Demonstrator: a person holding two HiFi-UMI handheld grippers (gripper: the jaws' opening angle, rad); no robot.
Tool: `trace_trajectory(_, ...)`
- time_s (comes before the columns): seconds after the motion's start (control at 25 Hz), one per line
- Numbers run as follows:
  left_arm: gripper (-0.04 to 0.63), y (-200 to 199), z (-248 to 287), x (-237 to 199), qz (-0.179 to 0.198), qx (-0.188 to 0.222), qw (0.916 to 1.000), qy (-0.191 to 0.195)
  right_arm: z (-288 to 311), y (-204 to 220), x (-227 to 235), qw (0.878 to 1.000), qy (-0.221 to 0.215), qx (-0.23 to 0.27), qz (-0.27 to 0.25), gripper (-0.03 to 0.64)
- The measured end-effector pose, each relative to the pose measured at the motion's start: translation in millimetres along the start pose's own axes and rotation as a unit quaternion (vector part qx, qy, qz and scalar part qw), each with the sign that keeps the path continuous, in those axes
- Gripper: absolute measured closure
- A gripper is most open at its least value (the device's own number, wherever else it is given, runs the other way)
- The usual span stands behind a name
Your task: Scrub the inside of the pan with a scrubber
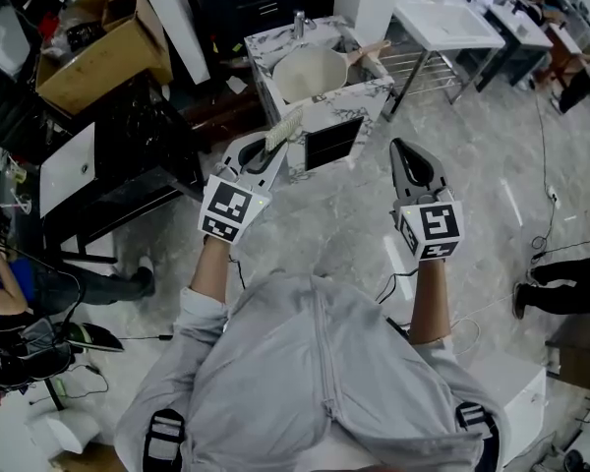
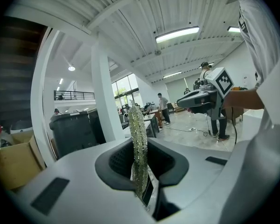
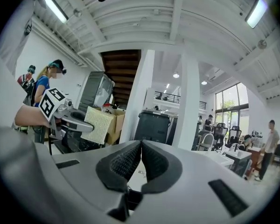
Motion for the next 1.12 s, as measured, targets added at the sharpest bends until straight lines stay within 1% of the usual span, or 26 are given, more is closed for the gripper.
trace_trajectory(0.24,0.531,-6.7,17.9,26.7,-0.004,-0.013,0.9998,-0.017,-15.0,14.5,31.3,1.000,-0.002,-0.003,0.018,0.581)
trace_trajectory(0.36,0.531,-10.4,24.6,40.7,-0.007,-0.016,0.9996,-0.022,-23.2,18.0,37.6,1.000,-0.018,0.006,0.017,0.581)
trace_trajectory(0.56,0.531,-17.1,35.4,53.2,-0.003,-0.016,0.9997,-0.017,-30.5,15.1,41.3,0.999,-0.040,0.024,0.004,0.581)
trace_trajectory(0.84,0.531,-18.9,58.9,51.2,0.000,-0.017,0.9998,-0.009,-21.1,20.5,61.8,0.999,-0.033,0.034,0.015,0.581)
trace_trajectory(1.0,0.531,-14.4,84.0,38.0,-0.001,-0.019,0.9998,-0.001,-1.2,25.9,76.6,0.999,-0.031,0.033,0.019,0.581)
trace_trajectory(1.12,0.531,-11.7,107.4,19.9,0.000,-0.014,0.9999,0.003,24.2,28.5,88.4,0.999,-0.026,0.026,0.019,0.582)
Point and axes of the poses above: the fingertips, and each gripper's own axes: z forward along the fingers, x to its right, y out of its underside, the point moved 3 cm from there along -z, backward along the fingers, and after that the axes turned 3 degrees about z, right-handed, at the moved point
